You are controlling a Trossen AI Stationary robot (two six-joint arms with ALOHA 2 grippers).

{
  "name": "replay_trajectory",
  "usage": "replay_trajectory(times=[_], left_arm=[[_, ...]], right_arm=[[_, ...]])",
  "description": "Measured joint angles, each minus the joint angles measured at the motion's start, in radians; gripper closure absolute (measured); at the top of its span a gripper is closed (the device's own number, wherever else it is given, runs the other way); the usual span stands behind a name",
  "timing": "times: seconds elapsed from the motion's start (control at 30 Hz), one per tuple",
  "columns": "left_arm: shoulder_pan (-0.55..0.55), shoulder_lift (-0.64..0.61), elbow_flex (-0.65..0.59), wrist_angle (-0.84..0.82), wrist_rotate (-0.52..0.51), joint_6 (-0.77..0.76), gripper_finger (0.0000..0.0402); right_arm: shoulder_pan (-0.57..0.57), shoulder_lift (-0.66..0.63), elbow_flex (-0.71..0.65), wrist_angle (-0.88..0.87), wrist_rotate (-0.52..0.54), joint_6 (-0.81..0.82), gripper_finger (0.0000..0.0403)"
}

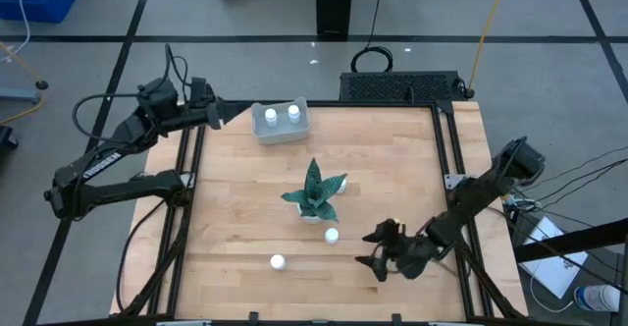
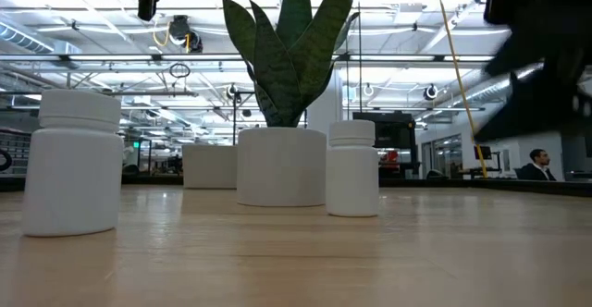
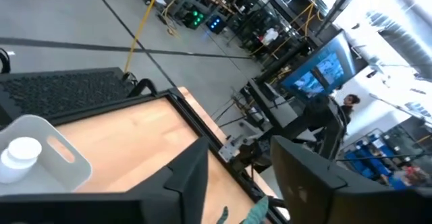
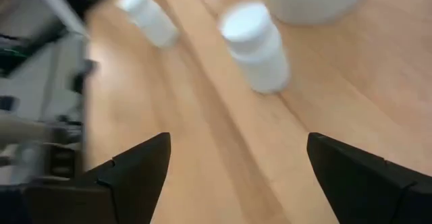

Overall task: Pick and place pill bottles into a basket
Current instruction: Put the white medicine bottle into the gray bin

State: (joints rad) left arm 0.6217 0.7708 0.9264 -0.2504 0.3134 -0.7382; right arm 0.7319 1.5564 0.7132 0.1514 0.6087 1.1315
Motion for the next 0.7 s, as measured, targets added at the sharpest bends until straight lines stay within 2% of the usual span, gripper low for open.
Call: replay_trajectory(times=[0.17, 0.3, 0.5, 0.7], left_arm=[[-0.002, 0.000, 0.000, 0.001, 0.000, -0.053, 0.0189], [-0.002, 0.000, 0.000, 0.001, 0.000, -0.077, 0.0165], [-0.002, 0.000, 0.000, -0.006, 0.001, -0.108, 0.0144], [-0.002, 0.000, 0.000, -0.010, 0.001, -0.119, 0.0139]], right_arm=[[0.009, 0.149, 0.000, 0.021, 0.153, 0.079, 0.0066], [0.009, 0.239, 0.000, 0.143, 0.261, 0.030, 0.0066], [-0.023, 0.378, 0.004, 0.454, 0.282, -0.149, 0.0067], [-0.049, 0.447, 0.073, 0.489, 0.281, -0.304, 0.0067]])
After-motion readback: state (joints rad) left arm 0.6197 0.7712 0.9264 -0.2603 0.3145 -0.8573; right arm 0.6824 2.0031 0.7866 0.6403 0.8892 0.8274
